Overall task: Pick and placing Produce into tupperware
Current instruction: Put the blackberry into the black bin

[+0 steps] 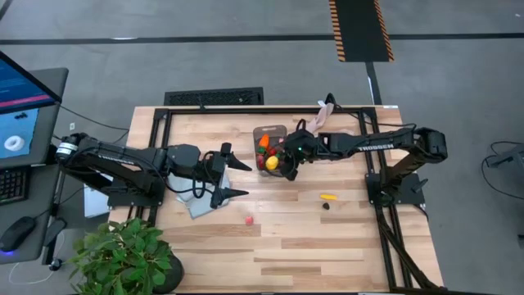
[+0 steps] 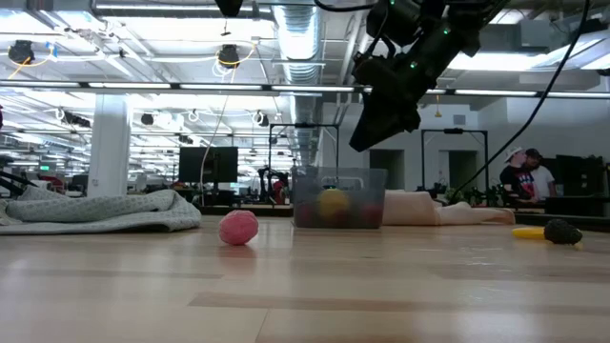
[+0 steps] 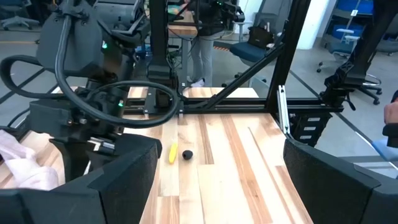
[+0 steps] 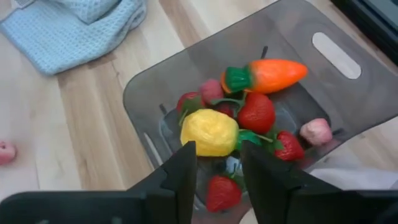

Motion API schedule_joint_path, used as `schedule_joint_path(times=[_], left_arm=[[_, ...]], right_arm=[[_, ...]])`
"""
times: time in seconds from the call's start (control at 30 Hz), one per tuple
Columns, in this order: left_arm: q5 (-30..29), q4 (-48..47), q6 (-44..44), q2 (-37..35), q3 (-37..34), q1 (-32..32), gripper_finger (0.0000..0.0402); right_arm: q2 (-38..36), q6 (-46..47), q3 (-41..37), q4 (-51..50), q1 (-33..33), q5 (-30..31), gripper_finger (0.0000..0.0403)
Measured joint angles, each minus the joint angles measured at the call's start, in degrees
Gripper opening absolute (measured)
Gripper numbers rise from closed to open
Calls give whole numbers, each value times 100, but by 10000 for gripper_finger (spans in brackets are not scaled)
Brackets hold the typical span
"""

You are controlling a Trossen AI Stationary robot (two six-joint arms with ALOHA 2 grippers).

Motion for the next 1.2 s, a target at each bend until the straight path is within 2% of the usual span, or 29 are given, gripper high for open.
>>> schedule_joint_path(times=[0.27, 0.4, 0.57, 0.73, 0.87, 1.1, 1.2], left_arm=[[0, -4, -57, 0, 0, 0, 339], [0, -25, -63, 0, 0, -2, 339], [0, -36, -63, 0, 0, 0, 339], [0, -36, -63, 0, 0, 0, 339], [0, -26, -61, 0, 0, -2, 339], [0, 9, -61, 0, 0, 0, 339], [0, 16, -61, 0, 0, -2, 339]], right_arm=[[-51, 30, 0, -194, 86, -11, 188], [-384, 140, 9, -339, 294, -8, 196], [-940, 472, 3, -1046, 608, 28, 198], [-1356, 1301, 0, -2311, 1124, 306, 196], [-1412, 2142, 0, -3117, 1730, 486, 200], [-1412, 3514, -2, -3740, 2784, 847, 202], [-1414, 4015, -142, -3700, 3171, 920, 202]])
